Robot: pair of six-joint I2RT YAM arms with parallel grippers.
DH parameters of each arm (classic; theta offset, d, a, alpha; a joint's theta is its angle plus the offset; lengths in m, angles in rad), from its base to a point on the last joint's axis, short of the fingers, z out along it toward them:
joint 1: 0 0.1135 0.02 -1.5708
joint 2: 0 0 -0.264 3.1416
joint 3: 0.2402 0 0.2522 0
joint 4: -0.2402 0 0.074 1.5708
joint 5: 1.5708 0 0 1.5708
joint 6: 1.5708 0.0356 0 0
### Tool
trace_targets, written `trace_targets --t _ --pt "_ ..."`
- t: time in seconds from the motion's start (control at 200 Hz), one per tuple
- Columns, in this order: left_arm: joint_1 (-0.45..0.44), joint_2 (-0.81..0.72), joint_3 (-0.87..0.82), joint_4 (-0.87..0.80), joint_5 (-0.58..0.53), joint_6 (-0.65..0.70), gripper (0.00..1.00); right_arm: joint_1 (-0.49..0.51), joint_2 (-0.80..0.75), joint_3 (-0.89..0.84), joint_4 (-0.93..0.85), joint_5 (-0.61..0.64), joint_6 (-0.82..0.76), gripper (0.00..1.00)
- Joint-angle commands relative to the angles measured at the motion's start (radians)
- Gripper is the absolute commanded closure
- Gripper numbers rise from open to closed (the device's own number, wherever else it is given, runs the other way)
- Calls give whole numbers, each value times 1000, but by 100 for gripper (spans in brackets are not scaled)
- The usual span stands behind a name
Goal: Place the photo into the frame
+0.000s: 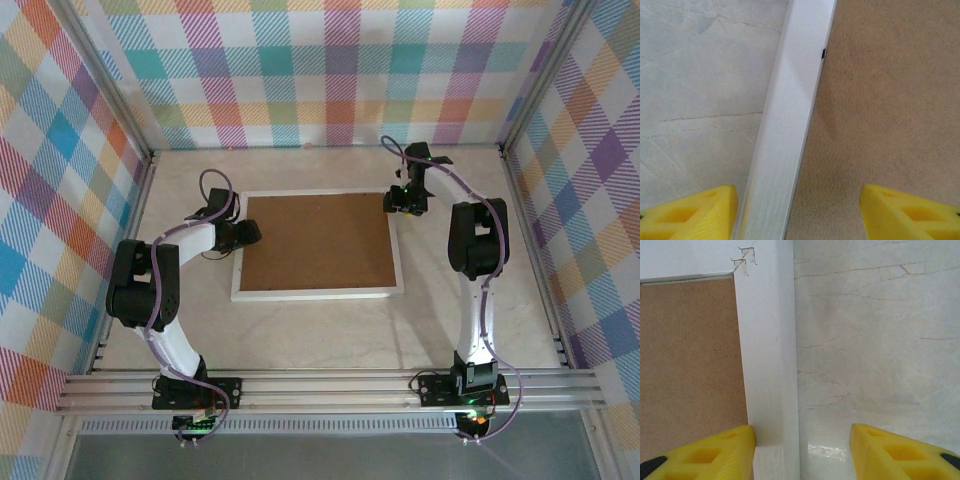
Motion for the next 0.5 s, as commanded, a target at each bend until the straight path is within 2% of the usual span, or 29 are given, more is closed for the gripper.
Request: trace_targets --t 0.0,0.13,0.235,0.38,0.495 --pt "8 22 16 -20 4 13 34 9 64 18 -84 -19 23 46" --pt "9 28 14 -10 21 11 34 32 87 2 -121 -9 50 45" --pt "7 32 15 -1 35 11 34 71 98 13 -151 61 55 45" --pt "3 39 14 6 51 9 34 132 156 101 -226 158 34 42" --pt "1 39 13 8 53 8 34 165 201 169 -269 183 27 39"
